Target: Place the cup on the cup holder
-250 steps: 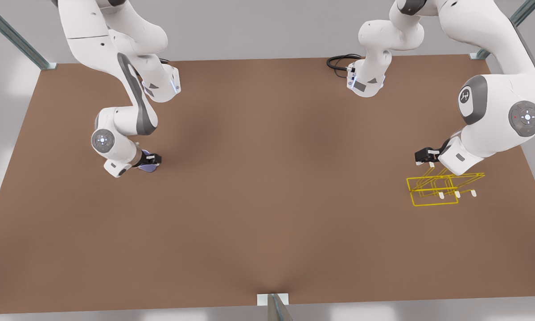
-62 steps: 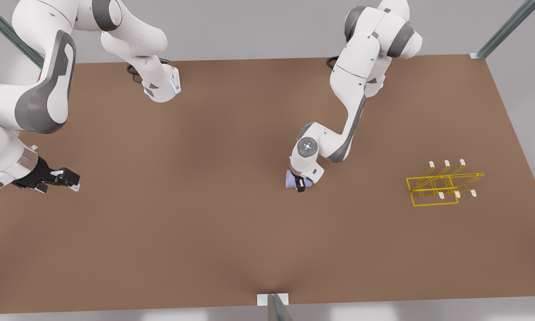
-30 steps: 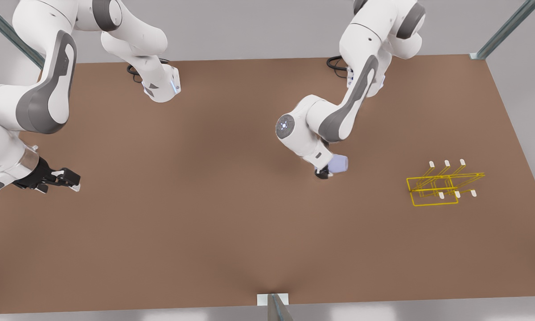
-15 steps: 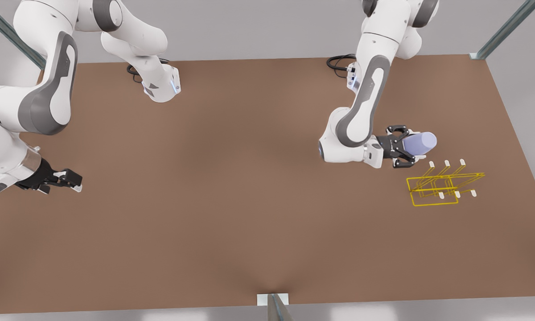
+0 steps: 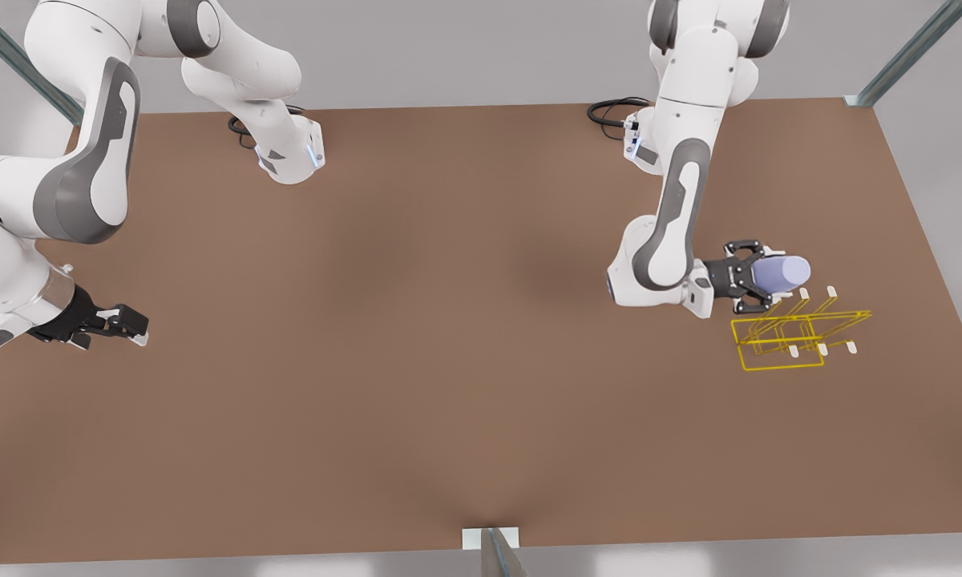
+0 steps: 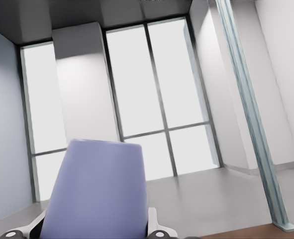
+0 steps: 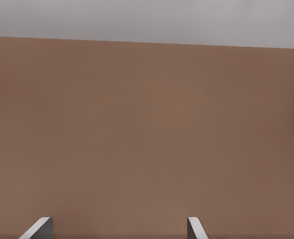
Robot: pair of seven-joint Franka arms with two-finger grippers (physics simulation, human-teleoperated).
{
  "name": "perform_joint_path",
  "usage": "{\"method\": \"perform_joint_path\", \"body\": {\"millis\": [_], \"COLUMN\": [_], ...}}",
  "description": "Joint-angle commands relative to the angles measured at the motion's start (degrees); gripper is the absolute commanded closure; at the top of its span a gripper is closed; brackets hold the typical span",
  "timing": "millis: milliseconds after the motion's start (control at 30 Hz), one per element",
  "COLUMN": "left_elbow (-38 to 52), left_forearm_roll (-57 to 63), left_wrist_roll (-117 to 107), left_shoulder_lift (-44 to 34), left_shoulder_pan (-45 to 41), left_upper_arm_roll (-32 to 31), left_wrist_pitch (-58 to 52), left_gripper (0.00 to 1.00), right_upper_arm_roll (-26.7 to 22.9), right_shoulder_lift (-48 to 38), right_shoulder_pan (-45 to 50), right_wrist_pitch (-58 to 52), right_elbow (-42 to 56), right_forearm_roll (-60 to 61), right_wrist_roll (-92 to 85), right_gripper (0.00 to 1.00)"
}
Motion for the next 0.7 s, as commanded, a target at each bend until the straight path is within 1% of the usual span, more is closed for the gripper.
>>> {"method": "perform_joint_path", "body": {"millis": [0,167,233,333,467,567,667], "left_elbow": [0.01,-0.78,-3.06,-2.80,1.77,6.08,7.48], "left_forearm_roll": [2.28,6.32,8.70,8.61,6.50,6.68,7.55], "left_wrist_roll": [-2.98,-6.41,-7.73,-7.99,-5.18,-2.81,-2.81], "left_shoulder_lift": [0.39,2.41,2.32,1.88,2.41,5.31,7.59], "left_shoulder_pan": [0.16,0.08,-0.01,-0.54,-1.50,-0.71,1.04], "left_upper_arm_roll": [1.20,6.47,7.70,7.53,5.24,5.59,6.30], "left_wrist_pitch": [4.33,11.19,13.04,12.51,11.29,11.37,12.78], "left_gripper": [0.25,0.25,0.25,0.25,0.26,0.26,0.26], "right_upper_arm_roll": [-0.01,-0.01,-0.01,-0.01,-0.01,-0.01,-0.01], "right_shoulder_lift": [-0.07,-0.07,-0.07,-0.07,-0.07,-0.07,-0.07], "right_shoulder_pan": [0.00,0.00,0.00,0.00,0.00,0.00,0.00], "right_wrist_pitch": [0.02,0.02,0.02,0.02,0.02,0.02,-0.07], "right_elbow": [0.03,0.03,0.03,0.03,0.03,0.03,0.03], "right_forearm_roll": [0.05,0.05,0.05,0.05,0.05,0.05,0.05], "right_wrist_roll": [-0.03,-0.03,-0.03,-0.03,-0.03,-0.03,-0.03], "right_gripper": [0.00,0.00,0.00,0.00,0.00,0.00,0.00]}}
